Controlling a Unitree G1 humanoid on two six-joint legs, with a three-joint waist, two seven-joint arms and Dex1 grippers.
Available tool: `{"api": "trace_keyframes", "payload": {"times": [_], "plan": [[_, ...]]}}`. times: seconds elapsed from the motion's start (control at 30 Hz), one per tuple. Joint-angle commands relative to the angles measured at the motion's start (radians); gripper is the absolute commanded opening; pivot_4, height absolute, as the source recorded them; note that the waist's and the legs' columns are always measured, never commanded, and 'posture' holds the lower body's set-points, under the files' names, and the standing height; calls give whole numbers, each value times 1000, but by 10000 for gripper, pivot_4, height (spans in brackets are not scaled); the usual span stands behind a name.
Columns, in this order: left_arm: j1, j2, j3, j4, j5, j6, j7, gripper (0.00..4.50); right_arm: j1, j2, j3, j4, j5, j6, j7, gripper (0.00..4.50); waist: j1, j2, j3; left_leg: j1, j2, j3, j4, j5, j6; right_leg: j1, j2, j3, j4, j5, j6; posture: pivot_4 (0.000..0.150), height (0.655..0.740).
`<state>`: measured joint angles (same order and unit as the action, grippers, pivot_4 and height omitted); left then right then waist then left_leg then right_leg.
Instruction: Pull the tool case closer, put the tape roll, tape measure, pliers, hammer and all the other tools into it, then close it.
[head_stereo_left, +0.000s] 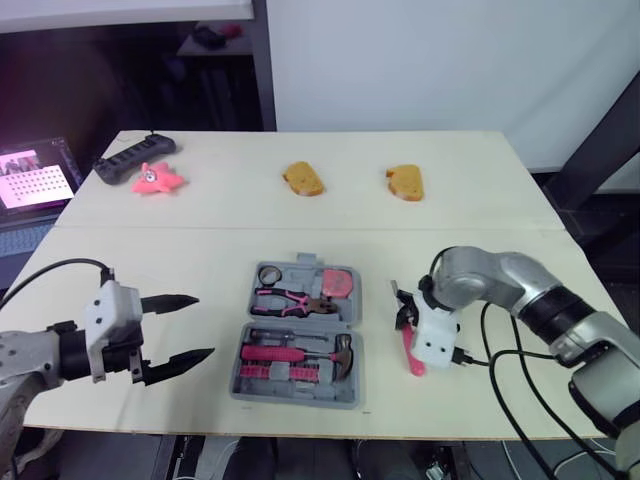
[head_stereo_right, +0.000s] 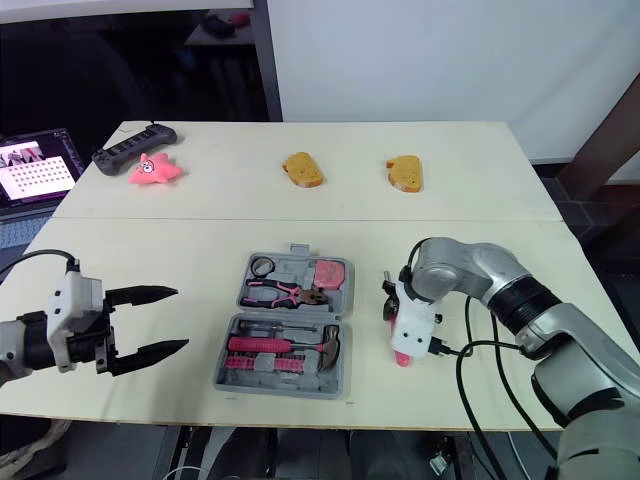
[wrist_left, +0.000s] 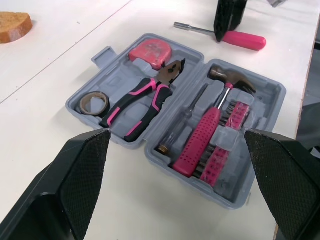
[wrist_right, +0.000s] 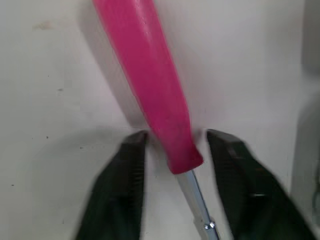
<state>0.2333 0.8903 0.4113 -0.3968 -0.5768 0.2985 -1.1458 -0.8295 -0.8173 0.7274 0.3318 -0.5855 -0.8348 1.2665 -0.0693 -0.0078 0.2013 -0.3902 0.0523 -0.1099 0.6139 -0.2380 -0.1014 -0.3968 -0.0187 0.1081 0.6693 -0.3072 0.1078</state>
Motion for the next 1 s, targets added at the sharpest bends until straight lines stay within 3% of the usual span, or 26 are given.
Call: {"api": "trace_keyframes", "payload": {"times": [0.03,0.23,0.4,0.43,0.5,0.6,0.7,0.8,1.0], "plan": [[-15,0,1,-18,-5,0,10,45000,40,-20,-40,-89,25,99,47,2810,0,0,0,0,0,0,0,0,0,0,0,0,0,0,0,1500,7400],[-34,3,-14,-6,-5,1,6,45000,133,-78,-195,-179,78,319,12,2823,6,0,0,0,-1,0,1,0,0,1,-1,0,0,0,0,1500,7400],[-59,4,-37,12,1,-2,-1,45000,334,-157,-341,-397,129,660,73,2823,8,0,0,0,-1,-1,0,0,0,1,0,0,0,0,0,1500,7400],[-62,5,-42,16,3,-5,-3,45000,384,-162,-370,-474,125,792,104,2823,11,0,0,0,-1,-1,0,0,0,1,0,-1,0,0,0,1500,7400],[-74,5,-52,25,6,-9,-7,45000,459,-96,-433,-668,153,1251,188,2823,9,0,0,0,-1,-1,1,0,0,1,0,0,0,0,0,1500,7400],[-90,4,-65,36,7,-12,-11,45000,428,55,-434,-759,97,1914,168,2823,-2,-1,-1,1,1,-2,1,0,0,1,3,0,2,0,0,1500,7400],[-94,5,-70,38,8,-15,-17,45000,369,125,-418,-722,160,2212,91,2823,1,-1,0,1,0,-3,1,0,-1,0,3,0,2,0,-2,1500,7400],[-95,10,-69,39,9,-18,-21,45000,343,218,-487,-672,201,2368,-62,2823,7,-2,-1,-1,0,-3,1,0,-1,0,2,-1,0,-1,-4,1500,7400],[-88,16,-57,36,10,-19,-30,45000,357,324,-544,-621,269,2394,-310,2823,4,-4,-2,-1,0,-3,0,0,-1,0,2,-1,-2,0,-1,1500,7400]]}}
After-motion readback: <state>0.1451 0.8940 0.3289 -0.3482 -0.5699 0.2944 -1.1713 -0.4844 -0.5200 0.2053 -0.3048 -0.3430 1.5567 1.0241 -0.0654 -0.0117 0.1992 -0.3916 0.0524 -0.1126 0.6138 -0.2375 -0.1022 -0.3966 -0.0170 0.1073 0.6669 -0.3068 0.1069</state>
